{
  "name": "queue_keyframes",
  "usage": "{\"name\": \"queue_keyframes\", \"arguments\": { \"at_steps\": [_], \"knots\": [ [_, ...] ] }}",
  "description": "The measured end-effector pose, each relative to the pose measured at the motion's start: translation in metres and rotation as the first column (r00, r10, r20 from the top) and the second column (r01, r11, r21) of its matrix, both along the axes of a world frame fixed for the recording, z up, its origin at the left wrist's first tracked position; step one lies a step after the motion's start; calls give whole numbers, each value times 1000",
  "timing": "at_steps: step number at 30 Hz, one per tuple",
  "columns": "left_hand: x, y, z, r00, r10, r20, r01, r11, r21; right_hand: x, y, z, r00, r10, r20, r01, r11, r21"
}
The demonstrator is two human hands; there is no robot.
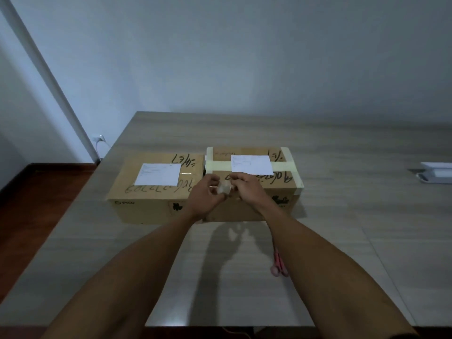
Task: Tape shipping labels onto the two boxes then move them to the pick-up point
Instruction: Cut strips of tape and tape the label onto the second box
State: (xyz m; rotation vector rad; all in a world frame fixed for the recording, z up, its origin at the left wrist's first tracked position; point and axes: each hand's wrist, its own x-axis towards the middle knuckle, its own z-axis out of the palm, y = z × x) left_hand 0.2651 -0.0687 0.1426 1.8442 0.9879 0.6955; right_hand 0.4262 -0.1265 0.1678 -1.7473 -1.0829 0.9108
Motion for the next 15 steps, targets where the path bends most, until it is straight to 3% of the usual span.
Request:
{"name": "queue_keyframes", "arguments": {
  "at_steps": [4,10,15],
  "knots": [
    [7,12,22,997,-65,52,65,998,-13,12,5,29,1000,16,-22,-17,1000,-18],
    [20,24,35,993,-66,95,67,998,-11,29,12,39,1000,21,-9,-20,997,75],
    [28,34,31,994,-74,86,73,997,18,41,16,41,997,24,74,-33,992,122]
  ]
}}
